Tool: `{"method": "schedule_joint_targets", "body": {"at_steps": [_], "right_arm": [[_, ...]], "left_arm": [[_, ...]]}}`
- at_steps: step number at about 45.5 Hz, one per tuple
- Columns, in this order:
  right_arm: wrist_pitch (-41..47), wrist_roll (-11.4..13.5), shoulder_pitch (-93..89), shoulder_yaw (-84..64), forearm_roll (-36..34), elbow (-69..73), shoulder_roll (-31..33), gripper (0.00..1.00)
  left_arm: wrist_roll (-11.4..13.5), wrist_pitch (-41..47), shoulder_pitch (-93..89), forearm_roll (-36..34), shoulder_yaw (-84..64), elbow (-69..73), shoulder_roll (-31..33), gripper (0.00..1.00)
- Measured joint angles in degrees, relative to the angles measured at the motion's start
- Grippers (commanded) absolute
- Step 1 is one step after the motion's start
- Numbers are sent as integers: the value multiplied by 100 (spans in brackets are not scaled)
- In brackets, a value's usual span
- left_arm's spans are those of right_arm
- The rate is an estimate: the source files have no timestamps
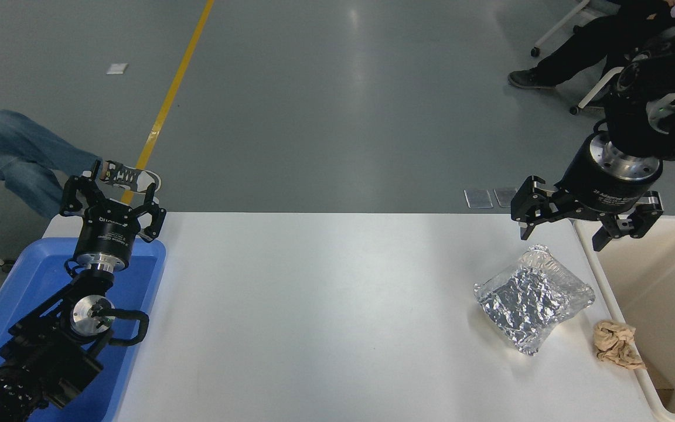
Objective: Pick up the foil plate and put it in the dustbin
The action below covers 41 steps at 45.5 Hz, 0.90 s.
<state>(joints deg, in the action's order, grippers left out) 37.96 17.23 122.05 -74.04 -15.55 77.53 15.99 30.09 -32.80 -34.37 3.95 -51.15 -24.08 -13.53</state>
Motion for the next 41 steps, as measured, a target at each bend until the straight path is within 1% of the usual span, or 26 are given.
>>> {"method": "schedule_joint_targets", "body": {"at_steps": [11,18,41], "right_arm": [[-822,7,-461,-127,-976,-122,276,97],[-1224,6,-957,-90,-1302,-298,433,96],[-2324,1,-2561,673,-1251,-921,487,96]], "left_arm": [[6,0,0,0,0,0,0,99],[7,0,0,1,0,0,0,99],[6,1,0,1,0,0,0,99]]}}
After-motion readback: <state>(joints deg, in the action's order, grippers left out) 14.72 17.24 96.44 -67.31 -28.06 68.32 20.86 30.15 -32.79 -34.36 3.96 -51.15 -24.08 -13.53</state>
